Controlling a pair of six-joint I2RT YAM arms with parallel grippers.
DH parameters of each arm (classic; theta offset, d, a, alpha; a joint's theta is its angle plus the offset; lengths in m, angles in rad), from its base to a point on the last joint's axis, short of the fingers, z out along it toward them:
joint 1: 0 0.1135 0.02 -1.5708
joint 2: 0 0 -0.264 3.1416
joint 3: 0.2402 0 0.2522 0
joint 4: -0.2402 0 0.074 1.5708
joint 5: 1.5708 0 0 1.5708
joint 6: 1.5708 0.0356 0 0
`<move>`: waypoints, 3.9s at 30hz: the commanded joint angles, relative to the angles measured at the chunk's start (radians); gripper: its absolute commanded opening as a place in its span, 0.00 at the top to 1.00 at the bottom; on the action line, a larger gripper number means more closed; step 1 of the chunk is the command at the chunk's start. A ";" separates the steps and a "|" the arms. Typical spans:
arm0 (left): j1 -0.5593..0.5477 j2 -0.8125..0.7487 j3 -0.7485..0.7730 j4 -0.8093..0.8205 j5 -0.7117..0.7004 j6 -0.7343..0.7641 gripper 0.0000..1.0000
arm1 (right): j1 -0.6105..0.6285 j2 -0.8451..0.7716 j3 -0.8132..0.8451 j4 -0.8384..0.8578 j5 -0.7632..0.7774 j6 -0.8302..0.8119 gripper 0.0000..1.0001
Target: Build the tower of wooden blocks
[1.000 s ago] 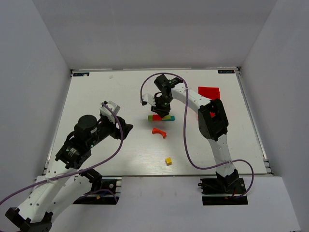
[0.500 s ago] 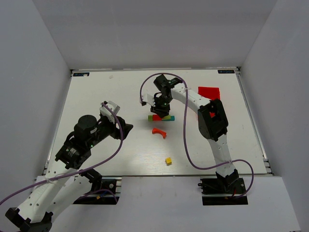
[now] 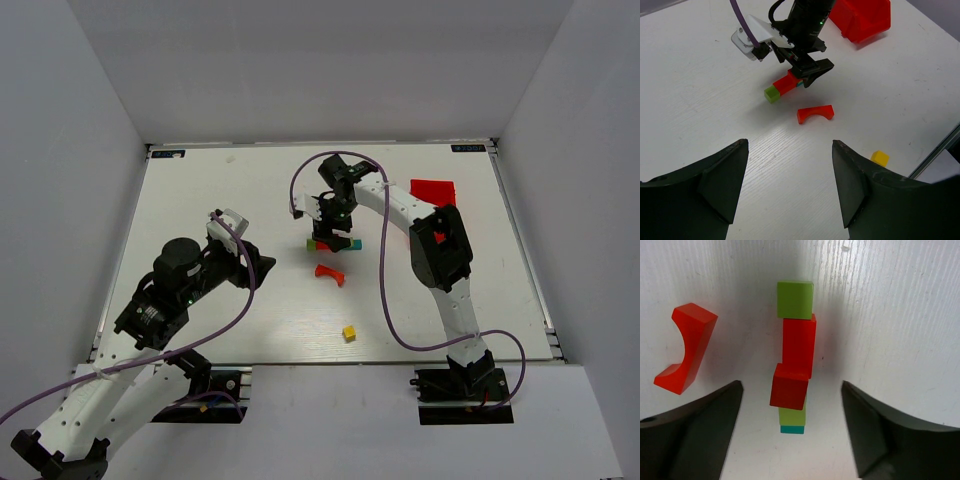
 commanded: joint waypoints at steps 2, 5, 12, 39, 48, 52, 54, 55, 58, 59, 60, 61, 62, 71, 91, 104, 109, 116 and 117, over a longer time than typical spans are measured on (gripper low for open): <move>0.005 -0.010 -0.007 0.004 0.005 0.007 0.22 | 0.007 -0.058 -0.008 0.029 -0.014 0.002 0.10; 0.005 -0.010 -0.007 0.004 0.005 0.007 0.22 | 0.003 -0.102 -0.019 0.051 -0.016 0.005 0.10; 0.005 -0.010 -0.007 0.004 0.005 0.007 0.22 | 0.006 -0.198 -0.082 0.080 -0.027 0.011 0.10; 0.005 -0.019 -0.007 0.004 -0.004 0.007 0.31 | 0.090 -0.472 -0.674 0.446 -0.085 0.392 0.53; 0.005 -0.019 -0.007 0.004 -0.004 0.007 0.31 | 0.133 -0.402 -0.665 0.496 0.018 0.412 0.52; 0.005 -0.019 -0.007 0.004 -0.004 0.007 0.31 | 0.141 -0.391 -0.663 0.514 0.053 0.416 0.50; 0.005 -0.019 -0.007 0.004 -0.004 0.007 0.31 | 0.144 -0.386 -0.663 0.523 0.073 0.421 0.50; 0.005 -0.028 -0.007 0.004 -0.004 0.007 0.31 | 0.145 -0.388 -0.663 0.528 0.087 0.426 0.50; 0.005 -0.028 -0.007 0.004 -0.004 0.007 0.31 | 0.149 -0.380 -0.662 0.545 0.107 0.432 0.50; 0.005 -0.028 -0.007 0.004 -0.004 0.007 0.31 | 0.150 -0.377 -0.663 0.548 0.110 0.433 0.50; 0.005 -0.028 -0.007 0.004 -0.004 0.007 0.31 | 0.149 -0.373 -0.660 0.548 0.113 0.432 0.50; 0.005 -0.028 -0.007 0.004 -0.004 0.007 0.31 | 0.152 -0.371 -0.656 0.548 0.123 0.432 0.50; 0.005 -0.028 -0.007 0.004 -0.004 0.007 0.31 | 0.153 -0.370 -0.653 0.551 0.125 0.435 0.50; 0.005 -0.028 -0.007 0.004 -0.004 0.007 0.32 | 0.165 -0.327 -0.637 0.548 0.125 0.436 0.58; 0.005 -0.008 -0.027 0.026 0.043 -0.004 0.66 | 0.149 -0.613 -0.801 0.710 -0.128 0.438 1.00; 0.005 0.229 0.028 0.202 0.238 -0.298 0.35 | 0.147 -1.075 -1.191 1.260 -0.019 0.446 1.00; -0.004 0.340 0.082 0.240 0.269 -0.363 0.29 | 0.153 -1.132 -1.246 1.339 0.010 0.429 1.00; -0.004 0.384 0.114 0.250 0.296 -0.372 0.25 | 0.159 -1.120 -1.257 1.350 0.015 0.424 1.00; -0.004 0.393 0.114 0.259 0.297 -0.381 0.25 | 0.159 -1.117 -1.255 1.350 0.015 0.426 1.00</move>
